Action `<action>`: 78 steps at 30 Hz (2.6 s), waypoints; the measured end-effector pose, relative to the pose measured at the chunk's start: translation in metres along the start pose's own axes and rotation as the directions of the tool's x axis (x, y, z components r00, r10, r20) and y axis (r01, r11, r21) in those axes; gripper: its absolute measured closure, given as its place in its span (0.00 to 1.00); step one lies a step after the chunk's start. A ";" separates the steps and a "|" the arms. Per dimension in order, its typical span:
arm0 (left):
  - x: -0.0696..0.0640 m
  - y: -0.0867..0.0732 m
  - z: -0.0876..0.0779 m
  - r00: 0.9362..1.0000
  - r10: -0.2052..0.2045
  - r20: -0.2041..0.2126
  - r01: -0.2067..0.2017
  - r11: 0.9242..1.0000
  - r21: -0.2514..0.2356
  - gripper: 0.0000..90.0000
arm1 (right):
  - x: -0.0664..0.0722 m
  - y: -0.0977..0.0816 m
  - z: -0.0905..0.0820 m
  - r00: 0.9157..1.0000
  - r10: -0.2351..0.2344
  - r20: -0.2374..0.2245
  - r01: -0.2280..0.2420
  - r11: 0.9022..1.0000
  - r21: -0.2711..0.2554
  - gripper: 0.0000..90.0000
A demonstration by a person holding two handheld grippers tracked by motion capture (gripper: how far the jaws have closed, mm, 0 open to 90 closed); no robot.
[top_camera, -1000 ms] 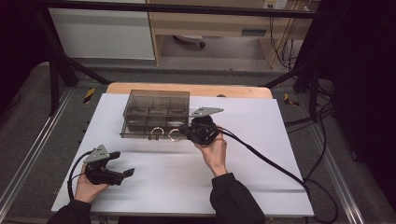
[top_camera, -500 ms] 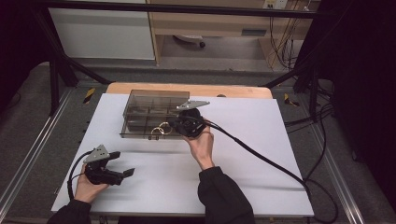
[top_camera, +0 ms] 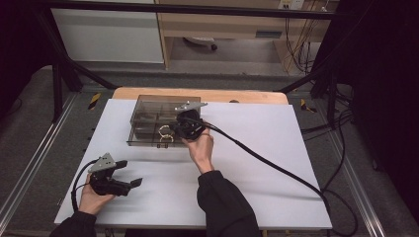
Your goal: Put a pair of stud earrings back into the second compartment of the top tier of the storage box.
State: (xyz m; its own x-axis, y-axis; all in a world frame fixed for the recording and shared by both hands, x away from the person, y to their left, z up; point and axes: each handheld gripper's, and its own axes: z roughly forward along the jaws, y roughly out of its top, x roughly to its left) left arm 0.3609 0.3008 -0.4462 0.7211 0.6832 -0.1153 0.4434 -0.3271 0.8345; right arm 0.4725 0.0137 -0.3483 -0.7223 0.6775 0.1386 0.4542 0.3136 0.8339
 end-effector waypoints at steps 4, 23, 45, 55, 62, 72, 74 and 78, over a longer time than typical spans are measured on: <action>0.000 0.000 0.000 1.000 -0.001 0.000 0.001 1.000 -0.002 0.04 | -0.002 -0.003 0.009 1.000 0.013 0.001 -0.013 1.000 0.013 0.97; 0.000 0.000 0.000 1.000 -0.001 0.000 0.001 1.000 0.002 0.04 | -0.004 -0.017 0.031 1.000 0.003 0.000 -0.003 0.998 0.063 0.95; 0.000 0.000 0.001 1.000 0.000 -0.003 0.000 1.000 0.006 0.04 | -0.008 -0.018 -0.035 1.000 -0.029 0.006 0.030 0.999 -0.020 0.47; 0.000 0.000 0.001 1.000 -0.001 -0.004 0.001 1.000 0.007 0.04 | -0.031 -0.038 -0.078 0.999 -0.005 0.031 0.007 0.998 -0.058 0.19; 0.000 0.000 0.001 1.000 -0.001 -0.005 0.001 1.000 0.009 0.04 | -0.052 -0.062 -0.104 0.999 0.036 0.026 -0.033 0.996 -0.078 0.07; 0.000 0.000 0.002 1.000 0.000 -0.006 0.000 1.000 0.013 0.04 | -0.075 -0.099 -0.134 0.997 0.075 0.014 -0.073 0.993 -0.094 0.02; -0.001 0.000 0.002 1.000 -0.001 -0.006 0.001 1.000 0.013 0.04 | -0.079 -0.108 -0.138 0.997 0.077 0.016 -0.075 0.993 -0.093 0.01; 0.000 0.000 0.002 1.000 0.001 -0.006 -0.001 1.000 0.017 0.04 | -0.087 -0.127 -0.145 0.996 0.082 0.021 -0.079 0.993 -0.088 0.01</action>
State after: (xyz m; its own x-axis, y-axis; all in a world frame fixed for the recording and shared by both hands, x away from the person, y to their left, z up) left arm 0.3616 0.2993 -0.4477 0.7182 0.6869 -0.1109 0.4513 -0.3386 0.8256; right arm 0.4027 -0.1814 -0.3887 -0.6718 0.7146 0.1949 0.4622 0.1987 0.8642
